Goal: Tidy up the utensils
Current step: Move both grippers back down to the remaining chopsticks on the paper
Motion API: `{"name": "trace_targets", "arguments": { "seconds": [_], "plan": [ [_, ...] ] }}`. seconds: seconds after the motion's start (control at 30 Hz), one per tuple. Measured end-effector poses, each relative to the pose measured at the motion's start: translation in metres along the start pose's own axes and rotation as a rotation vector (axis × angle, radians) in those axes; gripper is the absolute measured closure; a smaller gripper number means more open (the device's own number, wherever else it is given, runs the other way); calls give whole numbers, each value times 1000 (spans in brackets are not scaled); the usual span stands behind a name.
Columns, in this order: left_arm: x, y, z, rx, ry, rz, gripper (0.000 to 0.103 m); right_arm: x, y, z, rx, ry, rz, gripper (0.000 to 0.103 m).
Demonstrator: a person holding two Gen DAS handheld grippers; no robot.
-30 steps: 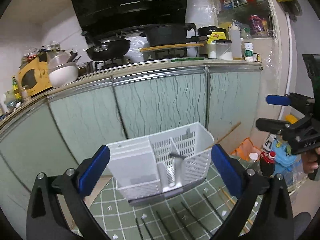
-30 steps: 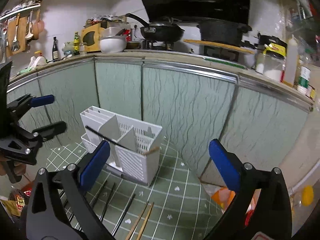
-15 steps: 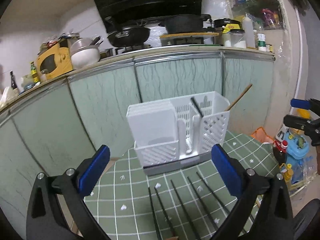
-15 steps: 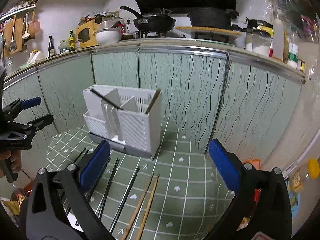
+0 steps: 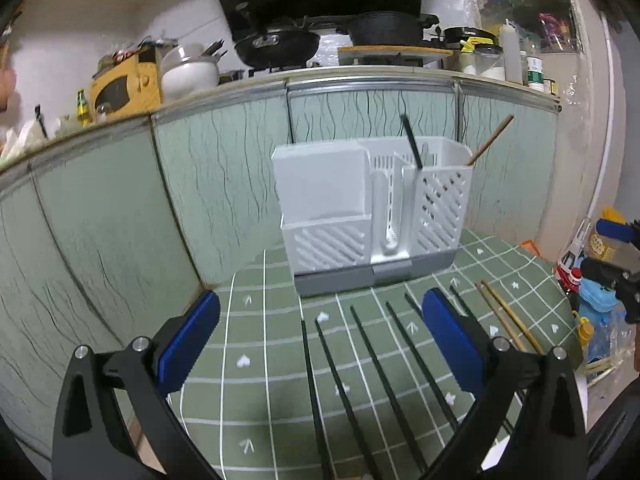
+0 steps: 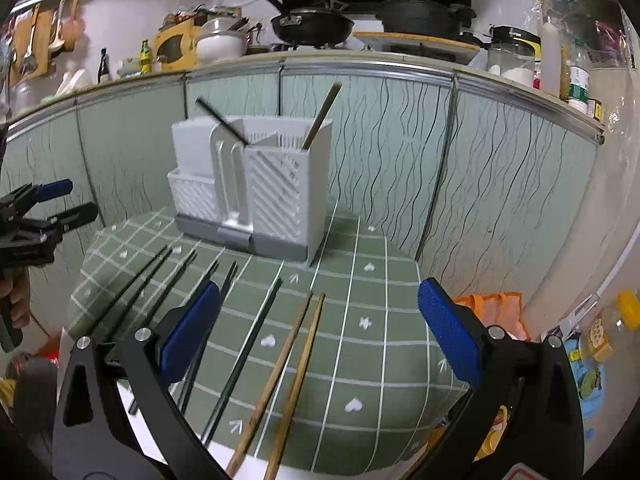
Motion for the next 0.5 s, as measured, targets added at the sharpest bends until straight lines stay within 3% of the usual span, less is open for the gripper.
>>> {"name": "trace_targets", "arguments": {
  "seconds": [0.5],
  "plan": [
    [8,-72,17,-55,13,68,5,-3,-57,0,-24,-8,23,8]
  ]
}}
Point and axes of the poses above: each gripper's, at about its wrist camera, not at the fingertips, and z roughly against the way its jaws point, x to its right, y to its top, the point moved 6 cm from there along -z, roughly the way its jaws point, and after that the axes turned 11 degrees about -z, right-handed, at the moved point
